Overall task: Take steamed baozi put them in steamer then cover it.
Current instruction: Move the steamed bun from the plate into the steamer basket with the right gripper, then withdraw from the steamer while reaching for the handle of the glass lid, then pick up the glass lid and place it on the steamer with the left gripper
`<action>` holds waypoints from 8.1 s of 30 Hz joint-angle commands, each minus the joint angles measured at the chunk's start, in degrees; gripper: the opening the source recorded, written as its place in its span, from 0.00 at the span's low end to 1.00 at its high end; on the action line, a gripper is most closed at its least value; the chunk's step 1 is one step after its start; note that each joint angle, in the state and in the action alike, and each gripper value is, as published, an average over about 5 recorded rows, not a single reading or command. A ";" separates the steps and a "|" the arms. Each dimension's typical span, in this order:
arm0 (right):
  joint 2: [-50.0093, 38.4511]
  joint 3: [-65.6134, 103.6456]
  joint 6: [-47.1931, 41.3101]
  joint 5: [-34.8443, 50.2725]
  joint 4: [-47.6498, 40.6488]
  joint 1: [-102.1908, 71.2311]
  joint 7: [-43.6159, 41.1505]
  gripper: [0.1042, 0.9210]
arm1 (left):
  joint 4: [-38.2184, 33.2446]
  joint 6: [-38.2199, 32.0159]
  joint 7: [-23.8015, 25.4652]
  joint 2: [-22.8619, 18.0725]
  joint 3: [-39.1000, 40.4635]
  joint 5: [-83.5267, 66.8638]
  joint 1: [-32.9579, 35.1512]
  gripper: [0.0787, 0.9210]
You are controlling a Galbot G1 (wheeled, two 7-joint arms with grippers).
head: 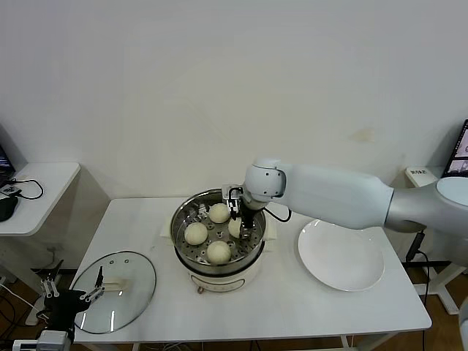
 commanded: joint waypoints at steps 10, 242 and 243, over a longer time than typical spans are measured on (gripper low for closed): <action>-3.79 2.62 -0.52 1.20 3.30 3.79 -0.21 0.85 | -0.04 0.00 0.03 0.20 -0.04 0.01 -0.05 0.88; 18.17 114.17 54.43 -27.60 35.71 -115.07 37.67 0.88 | 18.64 15.69 24.28 -19.85 42.45 94.14 -41.76 0.06; 18.17 114.19 54.46 -27.61 35.70 -115.10 37.67 0.88 | 18.76 15.66 24.17 -19.85 42.39 94.11 -41.82 0.06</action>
